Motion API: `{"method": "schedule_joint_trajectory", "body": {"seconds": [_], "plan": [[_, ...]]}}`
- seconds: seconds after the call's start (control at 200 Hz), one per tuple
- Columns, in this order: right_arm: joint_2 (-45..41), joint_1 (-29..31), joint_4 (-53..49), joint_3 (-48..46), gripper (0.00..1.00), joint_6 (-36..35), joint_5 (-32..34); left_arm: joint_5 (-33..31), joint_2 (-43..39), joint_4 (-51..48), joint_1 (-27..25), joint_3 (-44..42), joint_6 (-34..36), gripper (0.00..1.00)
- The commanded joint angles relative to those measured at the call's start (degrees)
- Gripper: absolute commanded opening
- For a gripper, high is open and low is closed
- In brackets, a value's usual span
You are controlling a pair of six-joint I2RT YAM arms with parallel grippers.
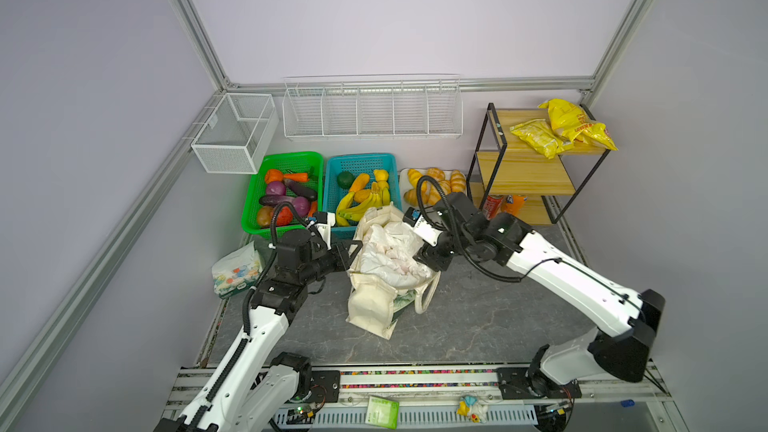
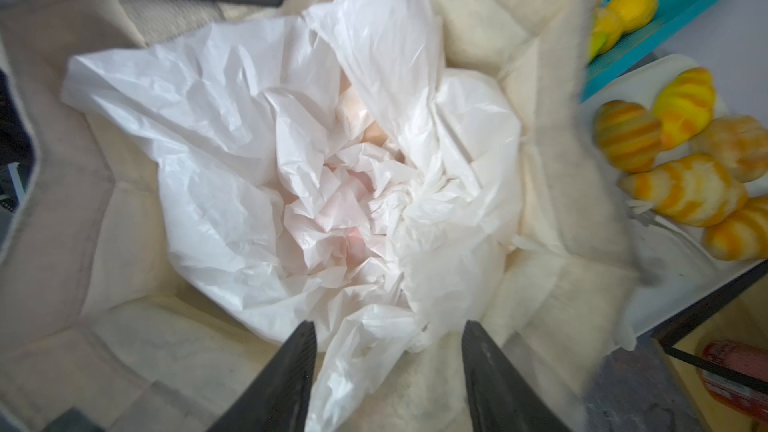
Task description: Place the mixed food into the grocery bags and tie them
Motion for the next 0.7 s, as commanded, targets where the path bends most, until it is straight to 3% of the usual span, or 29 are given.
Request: {"method": "schedule_joint_trajectory", "body": {"seconds": [0.0,0.105,0.245,0.37,0.495,0.695], "plan": [[-6.19,-3.7,7.07,-5.16,0.65,2.33,3.78,-2.41,-0.74,4.08,0.17,-1.31,-1.52,0.0],[-12.81,-7.96,12.59,-10.47,0.74,5.39,5.9,-3.77,-1.39,4.62,0.17,-1.73,-1.74,0.03],[-18.66,-11.45,17.48,-16.09,0.92,8.12,11.34,-6.4,-2.41,5.44,0.17,-1.56,-1.76,0.3],[-21.11,-13.37,20.59,-20.54,1.0,9.77,19.87,-10.69,-4.58,5.22,0.17,-0.41,-0.1,0.5],[-23.69,-14.92,26.32,-27.62,0.95,12.67,28.25,-17.14,-9.37,7.72,0.17,-1.06,1.86,0.69],[-27.04,-18.4,34.55,-38.38,0.89,16.12,34.84,-30.7,-16.99,13.33,0.18,-5.31,4.64,0.83]]}}
